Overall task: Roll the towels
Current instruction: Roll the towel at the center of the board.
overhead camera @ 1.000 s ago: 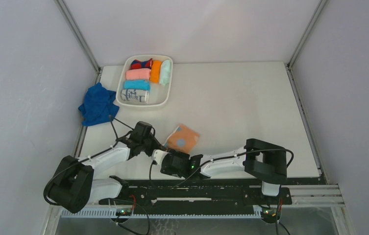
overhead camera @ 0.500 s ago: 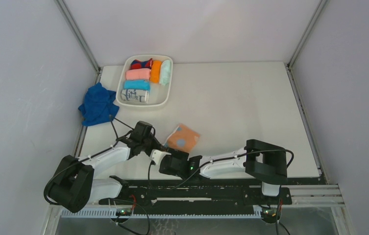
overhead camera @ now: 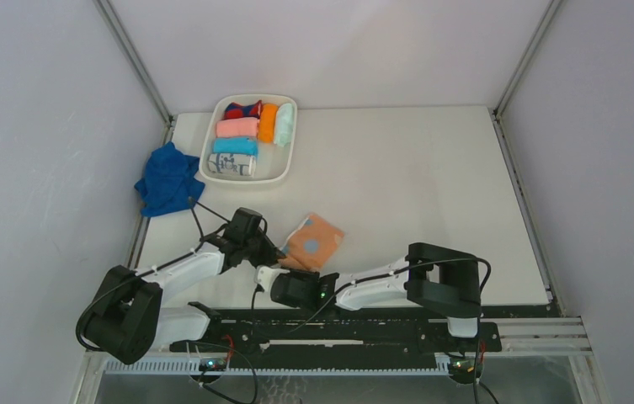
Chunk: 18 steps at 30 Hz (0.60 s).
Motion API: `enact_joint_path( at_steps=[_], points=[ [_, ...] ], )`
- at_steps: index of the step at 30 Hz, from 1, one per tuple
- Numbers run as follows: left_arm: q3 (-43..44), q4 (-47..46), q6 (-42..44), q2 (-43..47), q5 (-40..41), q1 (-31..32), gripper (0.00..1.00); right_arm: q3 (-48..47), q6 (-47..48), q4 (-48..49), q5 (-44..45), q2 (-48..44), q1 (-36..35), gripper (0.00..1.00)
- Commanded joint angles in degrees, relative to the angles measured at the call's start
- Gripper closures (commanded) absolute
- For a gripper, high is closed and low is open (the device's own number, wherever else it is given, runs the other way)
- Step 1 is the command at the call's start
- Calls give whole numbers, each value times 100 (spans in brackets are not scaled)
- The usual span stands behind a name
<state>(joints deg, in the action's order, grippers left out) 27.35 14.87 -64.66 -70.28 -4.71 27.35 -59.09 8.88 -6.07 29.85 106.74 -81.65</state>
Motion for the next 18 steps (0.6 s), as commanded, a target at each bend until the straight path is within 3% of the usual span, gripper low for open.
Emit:
enact_joint_path(
  at_steps=[1,5,8,14,18],
  points=[
    [202,139,170,-44,58,1,82,-90,-129,-159,-424,65,120,77],
    [178,154,140,56,87,-1,78,-74,-453,-306,-1412,-243,527,100],
    [144,192,90,189,160,-1,72,51,-782,-190,-2656,-487,1033,100],
    [-112,206,-229,809,385,-25,41,393,-1434,359,-5039,-628,1920,100],
    [-325,185,-455,1365,533,-50,29,742,-2224,1145,-6291,-589,2478,100]
  ],
)
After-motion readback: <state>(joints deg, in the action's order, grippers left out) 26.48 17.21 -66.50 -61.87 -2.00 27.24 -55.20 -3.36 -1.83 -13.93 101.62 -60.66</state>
